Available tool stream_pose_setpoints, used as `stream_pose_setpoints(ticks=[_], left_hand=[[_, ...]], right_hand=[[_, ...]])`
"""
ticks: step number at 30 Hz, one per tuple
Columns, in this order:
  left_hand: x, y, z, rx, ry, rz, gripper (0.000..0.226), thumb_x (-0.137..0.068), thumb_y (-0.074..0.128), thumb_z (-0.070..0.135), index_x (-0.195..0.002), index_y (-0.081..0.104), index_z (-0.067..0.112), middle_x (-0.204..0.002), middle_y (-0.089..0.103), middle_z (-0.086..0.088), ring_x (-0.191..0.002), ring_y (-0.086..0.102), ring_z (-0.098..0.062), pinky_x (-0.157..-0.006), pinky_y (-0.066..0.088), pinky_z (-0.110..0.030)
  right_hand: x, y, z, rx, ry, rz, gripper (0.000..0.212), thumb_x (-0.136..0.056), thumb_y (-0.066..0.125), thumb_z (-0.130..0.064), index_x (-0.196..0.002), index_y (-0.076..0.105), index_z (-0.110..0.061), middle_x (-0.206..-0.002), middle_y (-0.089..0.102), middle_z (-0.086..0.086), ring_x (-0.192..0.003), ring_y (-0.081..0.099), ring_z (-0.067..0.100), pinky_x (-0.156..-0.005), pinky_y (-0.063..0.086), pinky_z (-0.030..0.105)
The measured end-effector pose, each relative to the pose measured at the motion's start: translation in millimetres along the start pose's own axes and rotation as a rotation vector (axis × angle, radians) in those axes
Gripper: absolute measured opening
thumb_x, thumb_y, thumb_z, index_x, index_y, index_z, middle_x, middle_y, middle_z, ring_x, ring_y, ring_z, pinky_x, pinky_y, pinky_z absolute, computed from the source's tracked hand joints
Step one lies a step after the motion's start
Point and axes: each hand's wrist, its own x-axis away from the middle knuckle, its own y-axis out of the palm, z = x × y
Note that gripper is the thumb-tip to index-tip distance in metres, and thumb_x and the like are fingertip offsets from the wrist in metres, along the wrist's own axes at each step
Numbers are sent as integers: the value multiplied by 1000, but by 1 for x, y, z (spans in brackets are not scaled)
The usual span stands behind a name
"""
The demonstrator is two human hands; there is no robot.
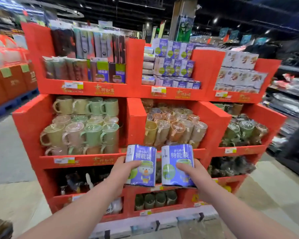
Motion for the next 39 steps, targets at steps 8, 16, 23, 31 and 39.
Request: stream_pose_setpoints(ticks=[8, 16, 23, 31, 39], left_hand=[[-38, 83, 22, -71, 30, -55, 41, -76, 77, 20, -111, 57, 14, -102, 71, -10, -88, 71, -29, -76, 58, -40], [-125, 151, 53, -90, 62, -158, 32, -82, 72, 14, -111, 59, 11, -101, 72, -11, -81, 71, -28, -61, 56, -32], [-216, 195, 105, -68, 104, -283, 40, -81, 73, 16, -117, 56, 10, -102, 72, -12, -83, 73, -28, -70, 60, -39], [-301, 193, 154, -20, 148, -286, 45, -76, 75, 22, -116, 57, 9, -103, 73, -13, -90, 71, -33, -84, 56, -52], [-353, 187, 189, 81, 227, -173, 28, -84, 68, 11, -111, 60, 10, -97, 74, -12, -79, 73, -29, -65, 59, -35]], right_hand=[[-32, -80, -17, -52, -44, 103, 32, -83, 73, -22, -109, 54, -23, -104, 70, 4, -91, 68, 23, -76, 53, 35], [-93, -118, -39, -73, -78, 194, 46, -79, 77, -21, -119, 55, -14, -106, 72, 7, -91, 71, 27, -86, 56, 42], [-184, -147, -89, -78, -150, 285, 67, -58, 81, -40, -115, 60, -11, -96, 75, 6, -82, 73, 24, -75, 56, 36], [-274, -135, -134, -69, -209, 266, 23, -86, 67, -17, -106, 68, -6, -96, 75, 14, -81, 70, 30, -76, 56, 37], [-374, -141, -204, 20, -313, 223, 12, -89, 64, -15, -96, 68, -7, -79, 73, 7, -58, 67, 15, -52, 52, 22]])
